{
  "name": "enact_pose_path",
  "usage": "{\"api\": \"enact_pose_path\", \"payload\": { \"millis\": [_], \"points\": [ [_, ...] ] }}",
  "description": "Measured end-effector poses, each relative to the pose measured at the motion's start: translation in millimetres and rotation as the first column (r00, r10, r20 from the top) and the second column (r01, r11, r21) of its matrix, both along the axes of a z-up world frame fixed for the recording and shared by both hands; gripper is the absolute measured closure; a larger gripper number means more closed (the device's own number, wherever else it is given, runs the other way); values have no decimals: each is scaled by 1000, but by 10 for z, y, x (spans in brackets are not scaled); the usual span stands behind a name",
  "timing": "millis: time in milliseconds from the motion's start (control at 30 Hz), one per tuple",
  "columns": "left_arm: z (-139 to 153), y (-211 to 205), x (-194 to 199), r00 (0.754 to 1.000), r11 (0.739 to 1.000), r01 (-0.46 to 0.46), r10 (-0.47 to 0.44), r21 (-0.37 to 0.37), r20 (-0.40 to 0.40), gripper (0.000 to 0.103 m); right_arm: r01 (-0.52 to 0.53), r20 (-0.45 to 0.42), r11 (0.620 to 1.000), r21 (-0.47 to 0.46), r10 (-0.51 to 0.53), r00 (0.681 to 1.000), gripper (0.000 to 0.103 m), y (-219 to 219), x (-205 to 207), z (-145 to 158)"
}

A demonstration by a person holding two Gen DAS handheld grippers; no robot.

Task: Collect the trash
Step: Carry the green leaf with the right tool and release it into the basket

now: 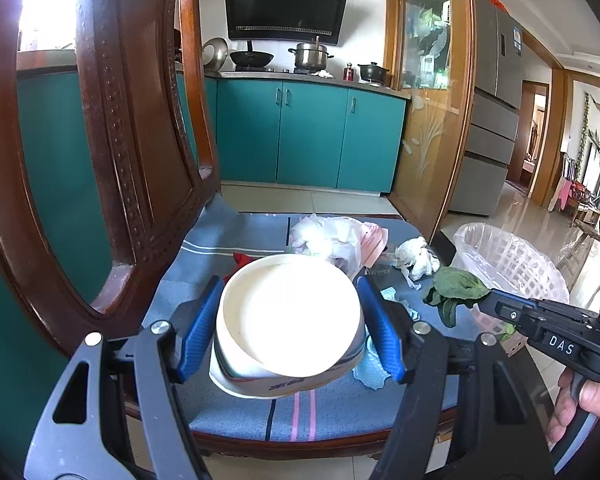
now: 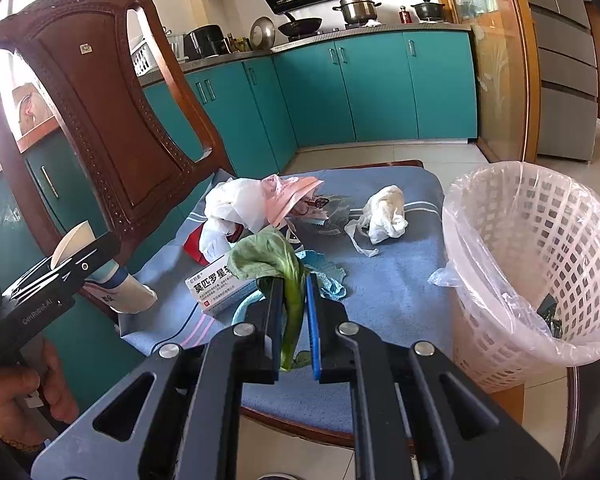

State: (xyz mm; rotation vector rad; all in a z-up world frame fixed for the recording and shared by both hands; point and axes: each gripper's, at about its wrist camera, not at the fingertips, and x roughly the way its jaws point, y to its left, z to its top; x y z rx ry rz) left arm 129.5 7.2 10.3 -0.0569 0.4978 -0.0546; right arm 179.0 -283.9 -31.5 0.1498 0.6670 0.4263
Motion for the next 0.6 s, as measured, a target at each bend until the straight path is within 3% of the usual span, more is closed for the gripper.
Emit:
{"api": "enact_pose_path", "payload": {
  "millis": [600],
  "points": [
    [-18, 22, -2, 1000, 1000, -6, 6, 4, -11, 34, -13, -15, 1000, -13, 13, 1000, 91, 33, 22, -33]
  ]
}}
